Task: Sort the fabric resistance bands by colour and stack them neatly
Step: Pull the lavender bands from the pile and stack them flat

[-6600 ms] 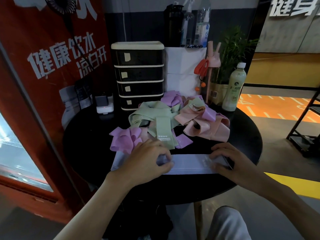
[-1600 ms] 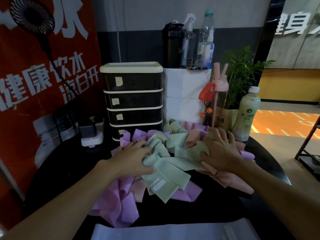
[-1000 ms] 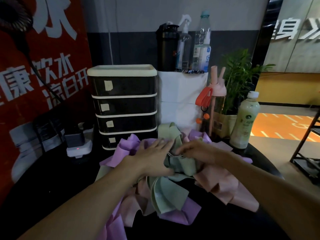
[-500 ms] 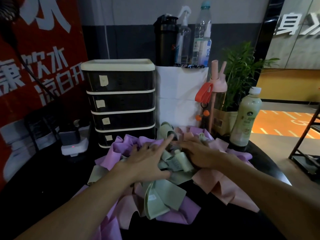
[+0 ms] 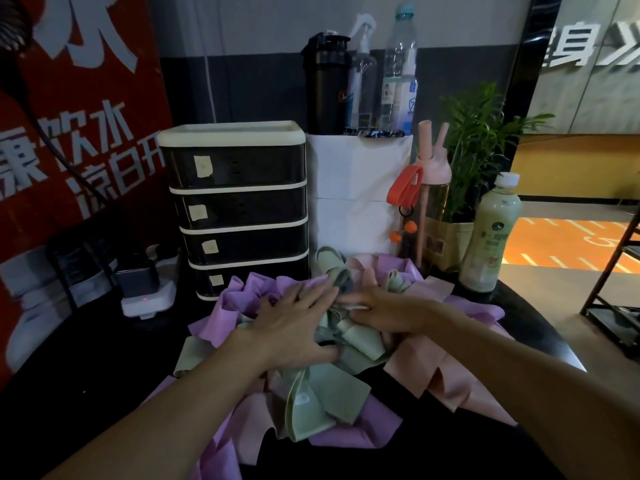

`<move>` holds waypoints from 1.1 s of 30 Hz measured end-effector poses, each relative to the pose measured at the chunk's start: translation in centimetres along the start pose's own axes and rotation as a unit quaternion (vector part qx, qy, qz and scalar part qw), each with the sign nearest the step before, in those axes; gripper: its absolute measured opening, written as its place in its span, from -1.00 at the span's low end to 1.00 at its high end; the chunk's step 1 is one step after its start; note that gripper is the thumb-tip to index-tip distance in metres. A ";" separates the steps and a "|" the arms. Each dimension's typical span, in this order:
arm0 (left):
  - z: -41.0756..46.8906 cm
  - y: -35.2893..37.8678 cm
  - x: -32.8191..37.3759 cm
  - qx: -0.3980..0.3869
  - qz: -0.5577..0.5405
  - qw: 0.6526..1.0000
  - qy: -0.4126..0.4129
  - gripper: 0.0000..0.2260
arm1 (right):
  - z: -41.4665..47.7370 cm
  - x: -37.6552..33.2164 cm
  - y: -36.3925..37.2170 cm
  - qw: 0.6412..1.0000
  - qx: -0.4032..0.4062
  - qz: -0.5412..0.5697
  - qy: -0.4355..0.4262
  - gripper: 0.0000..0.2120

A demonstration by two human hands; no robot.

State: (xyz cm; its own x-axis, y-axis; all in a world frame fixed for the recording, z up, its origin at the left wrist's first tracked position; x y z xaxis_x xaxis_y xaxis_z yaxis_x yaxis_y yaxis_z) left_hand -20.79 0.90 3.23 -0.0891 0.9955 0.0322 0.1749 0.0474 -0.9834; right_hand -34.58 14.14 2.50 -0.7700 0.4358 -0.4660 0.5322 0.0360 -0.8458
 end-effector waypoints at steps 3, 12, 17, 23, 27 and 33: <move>0.0 -0.2 0.2 -0.008 0.008 1.000 -0.012 -0.18 | -1.1 1.2 -0.7 0.994 0.075 0.080 0.017 -0.64; 0.3 0.7 0.0 -0.014 0.023 0.999 -0.035 -0.19 | -1.4 4.1 -1.2 0.978 0.129 -0.159 0.041 -0.54; 0.3 0.7 -0.1 -0.016 0.017 0.999 -0.026 -0.28 | 0.3 5.2 -1.0 0.984 0.065 -0.163 0.021 -0.41; 0.0 0.7 0.0 0.015 0.000 1.000 -0.005 -0.20 | 1.5 3.5 -1.4 0.960 0.022 -0.271 0.066 -0.48; 0.1 0.7 -0.2 0.002 0.010 1.000 0.011 -0.37 | 1.1 3.8 -1.1 0.977 0.030 -0.203 0.065 -0.42; 0.1 0.7 -0.3 -0.037 0.012 0.999 0.014 -0.50 | 1.6 4.0 -1.3 0.988 0.029 -0.143 0.051 -0.45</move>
State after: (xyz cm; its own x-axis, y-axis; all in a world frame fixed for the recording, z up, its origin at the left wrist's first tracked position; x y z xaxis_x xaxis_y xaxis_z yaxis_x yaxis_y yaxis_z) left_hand -20.71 0.63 2.56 -0.0573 0.9982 0.0155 0.2485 0.0293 -0.9682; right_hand -38.92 14.43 1.36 -0.8448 0.5038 -0.1805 0.2750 0.1194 -0.9540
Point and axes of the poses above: each hand's wrist, its own z-axis towards the middle knuckle, its own y-axis out of the palm, x = y × z, the point moved 2 cm from there along z, towards the middle knuckle, and after that the axes turned 8 degrees about -x, right-handed, at the moved point
